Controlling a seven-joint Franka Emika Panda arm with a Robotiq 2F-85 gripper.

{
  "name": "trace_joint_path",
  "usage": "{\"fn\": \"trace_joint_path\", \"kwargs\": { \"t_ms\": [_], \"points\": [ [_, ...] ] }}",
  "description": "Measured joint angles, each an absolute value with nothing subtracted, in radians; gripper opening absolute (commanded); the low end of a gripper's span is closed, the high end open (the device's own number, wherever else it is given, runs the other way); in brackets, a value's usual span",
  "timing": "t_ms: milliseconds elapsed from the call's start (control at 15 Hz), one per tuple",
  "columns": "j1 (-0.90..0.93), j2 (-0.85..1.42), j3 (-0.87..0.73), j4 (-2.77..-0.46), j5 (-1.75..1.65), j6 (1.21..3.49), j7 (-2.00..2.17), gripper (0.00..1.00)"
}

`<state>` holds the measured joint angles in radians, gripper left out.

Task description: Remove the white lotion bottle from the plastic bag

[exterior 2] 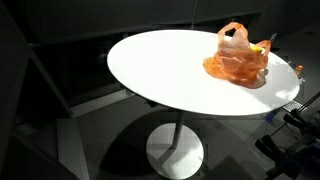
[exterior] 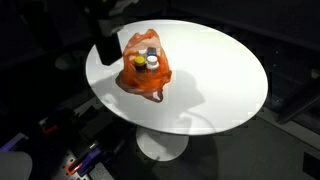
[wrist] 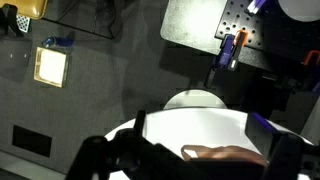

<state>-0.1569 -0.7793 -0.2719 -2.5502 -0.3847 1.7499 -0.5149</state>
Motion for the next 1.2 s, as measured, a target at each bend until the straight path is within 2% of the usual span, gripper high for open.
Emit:
{"fn": "trace_joint_path", "kwargs": {
  "t_ms": [667,1200],
  "points": [
    [-0.120,-0.754,-0.258,-2.532,-0.385,1.762,-0.498,1.00],
    [-0.026,-0.572,-0.220,-2.423,-0.355,1.881,-0.472,1.00]
  ]
}}
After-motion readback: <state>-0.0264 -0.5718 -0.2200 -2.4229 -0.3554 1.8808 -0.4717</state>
